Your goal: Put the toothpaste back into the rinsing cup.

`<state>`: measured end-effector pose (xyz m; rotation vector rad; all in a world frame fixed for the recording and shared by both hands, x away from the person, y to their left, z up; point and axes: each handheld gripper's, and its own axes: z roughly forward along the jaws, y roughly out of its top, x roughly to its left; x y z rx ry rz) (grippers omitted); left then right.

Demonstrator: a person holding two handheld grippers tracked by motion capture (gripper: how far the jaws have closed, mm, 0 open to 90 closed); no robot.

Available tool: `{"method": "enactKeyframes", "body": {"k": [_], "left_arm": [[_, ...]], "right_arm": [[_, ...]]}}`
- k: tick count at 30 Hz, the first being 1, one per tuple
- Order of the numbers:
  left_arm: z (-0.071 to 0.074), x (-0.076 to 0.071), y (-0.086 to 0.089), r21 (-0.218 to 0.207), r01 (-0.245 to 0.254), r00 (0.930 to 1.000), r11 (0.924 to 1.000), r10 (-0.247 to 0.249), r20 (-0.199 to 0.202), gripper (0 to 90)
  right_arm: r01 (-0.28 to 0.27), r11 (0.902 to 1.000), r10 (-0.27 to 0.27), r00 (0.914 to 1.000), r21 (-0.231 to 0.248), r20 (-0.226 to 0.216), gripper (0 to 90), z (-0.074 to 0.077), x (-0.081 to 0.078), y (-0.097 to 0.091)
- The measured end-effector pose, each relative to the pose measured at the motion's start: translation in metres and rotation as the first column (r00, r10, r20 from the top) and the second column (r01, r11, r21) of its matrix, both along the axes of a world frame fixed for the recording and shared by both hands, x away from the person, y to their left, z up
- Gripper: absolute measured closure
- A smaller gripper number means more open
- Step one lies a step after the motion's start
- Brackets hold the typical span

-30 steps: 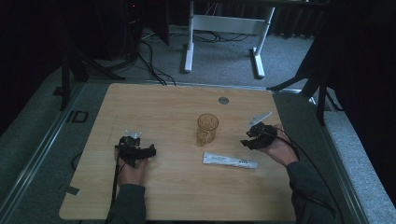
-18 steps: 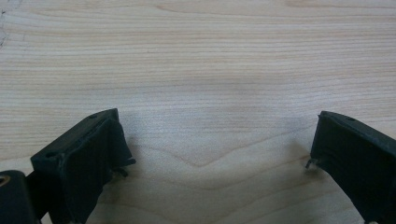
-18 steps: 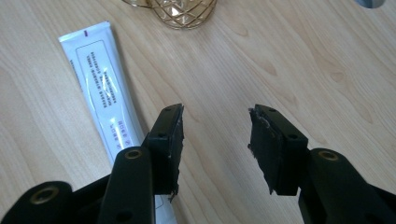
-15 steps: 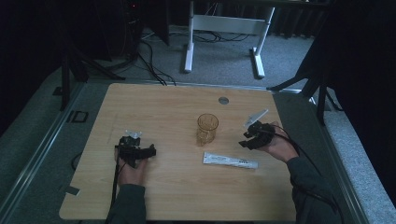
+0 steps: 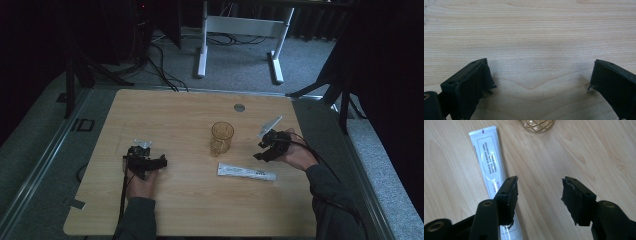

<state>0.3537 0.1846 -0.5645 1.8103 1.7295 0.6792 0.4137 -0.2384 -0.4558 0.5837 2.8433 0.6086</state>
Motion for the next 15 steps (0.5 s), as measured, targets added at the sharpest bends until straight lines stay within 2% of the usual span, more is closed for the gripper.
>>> {"method": "enactKeyframes", "body": {"k": [4, 8, 15], "left_arm": [[0.0, 0.0, 0.0, 0.0, 0.0, 1.0, 1.0, 0.0, 0.0, 2.2], [0.0, 0.0, 0.0, 0.0, 0.0, 1.0, 1.0, 0.0, 0.0, 2.2], [0.0, 0.0, 0.0, 0.0, 0.0, 1.0, 1.0, 0.0, 0.0, 2.2]], "right_arm": [[-0.025, 0.9997, 0.025, 0.9997, -0.007, -0.007, 43.3, 0.0005, -0.0004, 0.0006], [-0.023, 0.9996, 0.023, 0.9997, -0.013, -0.01, 43.3, 0.002, 0.0002, 0.0012], [-0.053, 0.9977, 0.052, 0.9985, -0.043, -0.013, 42.5, 0.0033, 0.0011, 0.0073]]}}
